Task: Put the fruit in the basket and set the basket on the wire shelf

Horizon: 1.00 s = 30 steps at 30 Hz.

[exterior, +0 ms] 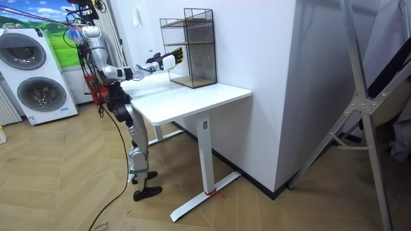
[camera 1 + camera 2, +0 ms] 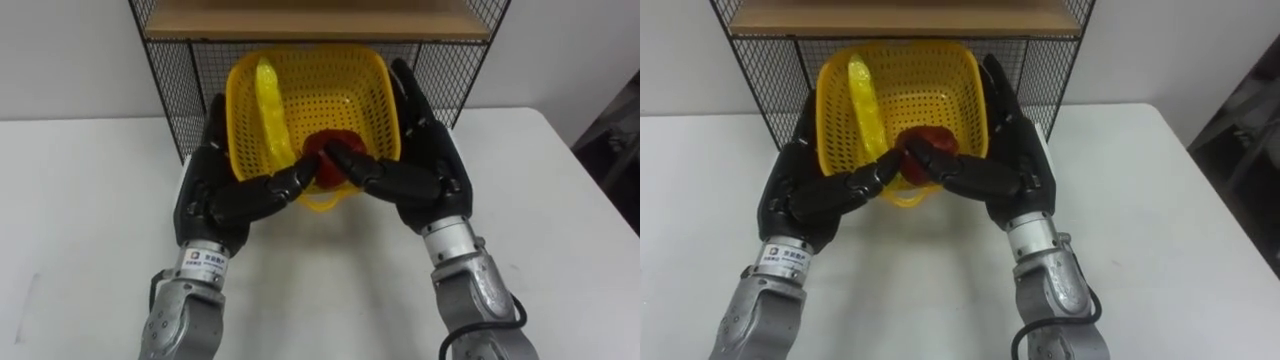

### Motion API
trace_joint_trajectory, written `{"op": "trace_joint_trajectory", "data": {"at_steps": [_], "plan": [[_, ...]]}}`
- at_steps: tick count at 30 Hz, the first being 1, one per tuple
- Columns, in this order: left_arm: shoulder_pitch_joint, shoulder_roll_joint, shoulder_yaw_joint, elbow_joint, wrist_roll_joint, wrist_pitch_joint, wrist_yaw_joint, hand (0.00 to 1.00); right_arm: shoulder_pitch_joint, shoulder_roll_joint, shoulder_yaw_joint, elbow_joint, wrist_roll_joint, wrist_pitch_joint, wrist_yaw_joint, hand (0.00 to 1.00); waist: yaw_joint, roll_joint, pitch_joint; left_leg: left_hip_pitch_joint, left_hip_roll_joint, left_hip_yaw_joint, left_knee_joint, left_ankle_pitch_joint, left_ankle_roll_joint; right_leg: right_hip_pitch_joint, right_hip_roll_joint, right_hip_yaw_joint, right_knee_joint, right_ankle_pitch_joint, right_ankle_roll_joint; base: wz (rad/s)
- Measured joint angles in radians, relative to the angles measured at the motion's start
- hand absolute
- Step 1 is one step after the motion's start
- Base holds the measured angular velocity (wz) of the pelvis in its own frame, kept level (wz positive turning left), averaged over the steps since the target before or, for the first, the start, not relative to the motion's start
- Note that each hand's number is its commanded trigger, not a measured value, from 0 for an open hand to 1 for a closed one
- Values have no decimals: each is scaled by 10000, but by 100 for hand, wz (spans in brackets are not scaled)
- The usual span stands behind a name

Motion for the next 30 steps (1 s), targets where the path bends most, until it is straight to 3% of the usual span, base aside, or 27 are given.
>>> {"op": "trace_joint_trajectory", "data": {"at_steps": [5, 13, 15, 25, 30], "plan": [[-35, 17, 23, 81, -6, 0, 1, 0, -1, -7, 0, 11, 2, -1, 0, 0, 3, 75, 5, 115, 17, 56, -228, 80, -27, 75, 9, 18, -200, 128, -27, -5], [-409, 52, 51, 829, 25, 281, 221, 0, -173, -13, -53, 1005, 2, 219, -116, 0, -25, 203, 110, 385, 25, 156, -545, 207, -57, 247, 20, 108, -341, 213, -51, -4], [-853, 78, 106, 1425, 11, 463, 242, 0, -668, -40, -114, 1755, -34, 492, -231, 0, -102, 216, 156, 459, 26, 153, -615, 236, -65, 354, 22, 89, -411, 236, -61, 2], [-2883, 112, 659, 2653, 717, 1375, 819, 0, -2376, -241, -363, 2653, -32, 1575, -962, 0, -179, 141, 153, 718, 45, 267, -963, 460, -114, 419, 7, 77, -497, 294, -124, -3], [-3913, -185, 922, 4001, 823, 1885, 964, 0, -3194, -220, -421, 3248, 40, 2192, -1455, 0, -162, 127, 152, 798, 60, 274, -1013, 485, -135, 461, 14, 59, -509, 307, -144, 0]]}}
